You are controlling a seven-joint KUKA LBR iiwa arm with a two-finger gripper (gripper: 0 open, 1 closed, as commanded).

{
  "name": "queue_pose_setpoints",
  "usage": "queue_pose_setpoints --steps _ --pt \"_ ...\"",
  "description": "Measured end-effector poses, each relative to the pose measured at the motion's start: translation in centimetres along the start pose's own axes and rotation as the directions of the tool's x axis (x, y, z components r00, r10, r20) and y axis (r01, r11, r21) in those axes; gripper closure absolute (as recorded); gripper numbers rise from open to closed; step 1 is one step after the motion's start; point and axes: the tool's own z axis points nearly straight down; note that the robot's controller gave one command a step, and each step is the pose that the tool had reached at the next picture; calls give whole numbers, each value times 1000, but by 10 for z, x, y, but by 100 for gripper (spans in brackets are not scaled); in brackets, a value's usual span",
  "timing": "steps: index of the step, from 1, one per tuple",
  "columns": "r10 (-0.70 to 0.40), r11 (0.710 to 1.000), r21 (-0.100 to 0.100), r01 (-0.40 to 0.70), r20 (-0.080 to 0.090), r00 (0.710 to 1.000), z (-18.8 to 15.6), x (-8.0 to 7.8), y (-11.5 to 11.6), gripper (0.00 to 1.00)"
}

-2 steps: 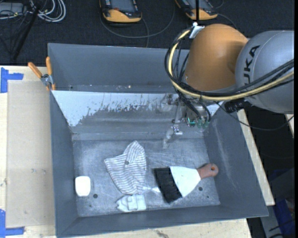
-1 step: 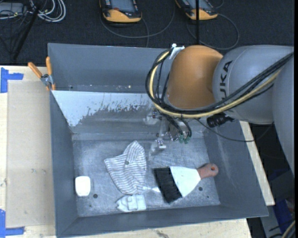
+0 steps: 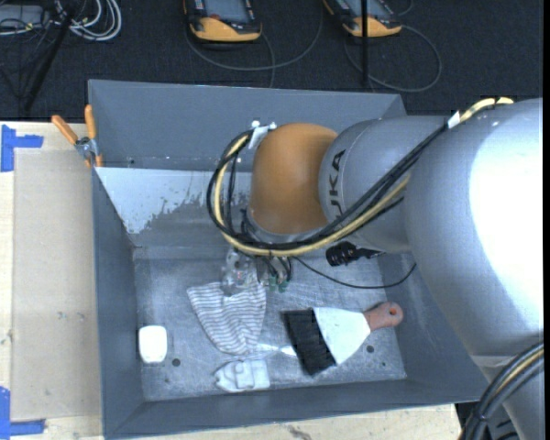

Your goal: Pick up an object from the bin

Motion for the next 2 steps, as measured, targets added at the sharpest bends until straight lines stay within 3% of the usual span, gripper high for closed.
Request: queue_pose_setpoints --steps 1,2 --pt "0 1000 0 0 0 1000 0 0 0 100" --pt "-100 995 1 100 6 995 -196 28 -57 100"
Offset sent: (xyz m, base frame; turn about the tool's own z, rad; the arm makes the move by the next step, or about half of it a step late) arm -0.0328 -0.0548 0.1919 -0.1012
